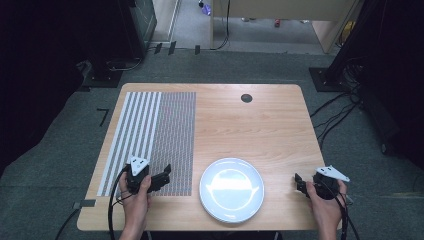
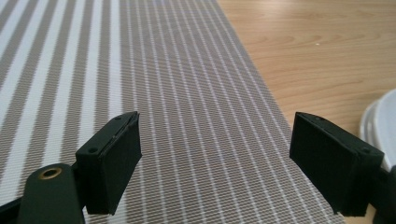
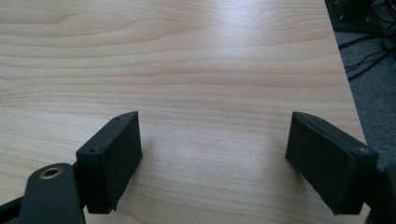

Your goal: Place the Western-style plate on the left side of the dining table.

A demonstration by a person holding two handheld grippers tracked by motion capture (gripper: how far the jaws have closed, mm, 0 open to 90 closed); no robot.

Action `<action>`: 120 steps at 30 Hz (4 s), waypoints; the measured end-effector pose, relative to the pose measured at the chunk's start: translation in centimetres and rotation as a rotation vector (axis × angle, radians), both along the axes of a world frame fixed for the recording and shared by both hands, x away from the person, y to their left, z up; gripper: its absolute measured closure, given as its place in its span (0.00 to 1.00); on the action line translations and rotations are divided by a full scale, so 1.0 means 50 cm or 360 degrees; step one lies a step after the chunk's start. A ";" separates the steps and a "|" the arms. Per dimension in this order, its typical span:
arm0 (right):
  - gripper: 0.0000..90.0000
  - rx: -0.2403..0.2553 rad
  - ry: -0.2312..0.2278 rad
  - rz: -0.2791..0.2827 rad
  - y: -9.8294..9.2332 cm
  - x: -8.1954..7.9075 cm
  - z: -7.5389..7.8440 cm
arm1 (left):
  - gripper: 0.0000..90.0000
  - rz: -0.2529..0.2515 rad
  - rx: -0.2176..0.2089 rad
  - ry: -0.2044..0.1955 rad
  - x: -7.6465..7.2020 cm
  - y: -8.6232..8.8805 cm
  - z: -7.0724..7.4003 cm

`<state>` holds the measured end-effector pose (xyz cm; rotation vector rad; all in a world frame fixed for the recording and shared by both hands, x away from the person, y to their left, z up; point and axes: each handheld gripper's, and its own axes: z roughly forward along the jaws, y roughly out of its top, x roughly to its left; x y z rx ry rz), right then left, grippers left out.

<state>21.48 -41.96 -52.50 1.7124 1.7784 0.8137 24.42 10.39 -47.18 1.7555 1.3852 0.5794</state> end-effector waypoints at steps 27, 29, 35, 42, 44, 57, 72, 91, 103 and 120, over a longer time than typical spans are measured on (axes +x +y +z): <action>0.17 0.0089 -0.0121 0.0082 0.100 -0.007 0.068 | 0.19 -0.0228 0.0005 0.0031 -0.024 -0.068 -0.017; 0.17 0.0112 -0.0135 0.0095 0.110 -0.008 0.073 | 0.19 -0.0240 0.0012 0.0034 -0.025 -0.073 -0.018; 0.18 0.0107 -0.0136 0.0126 0.142 -0.010 0.082 | 0.19 -0.0269 0.0013 0.0033 -0.031 -0.085 -0.019; 0.19 0.0139 -0.0137 0.0200 0.178 -0.010 0.088 | 0.19 -0.0327 0.0028 0.0050 -0.039 -0.105 -0.028; 0.21 0.0131 -0.0133 0.0229 0.189 -0.011 0.089 | 0.19 -0.0340 0.0033 0.0055 -0.040 -0.109 -0.029; 0.40 0.0196 -0.0134 0.0268 0.226 -0.014 0.085 | 0.19 -0.0394 0.0052 0.0073 -0.050 -0.129 -0.036; 0.70 0.0389 -0.0072 0.0286 0.238 -0.015 0.065 | 0.21 -0.0493 -0.0006 0.0137 -0.059 -0.151 -0.046; 0.98 0.0528 0.0102 0.0285 0.232 -0.020 0.063 | 0.67 -0.0635 -0.0130 0.0300 -0.060 -0.156 -0.058; 0.97 0.0637 0.0079 0.0328 0.241 -0.023 0.063 | 0.67 -0.0648 -0.0164 0.0328 -0.057 -0.147 -0.057; 0.96 0.0663 0.0167 0.0287 0.216 -0.034 0.056 | 0.71 -0.0715 -0.0196 0.0358 -0.068 -0.135 -0.054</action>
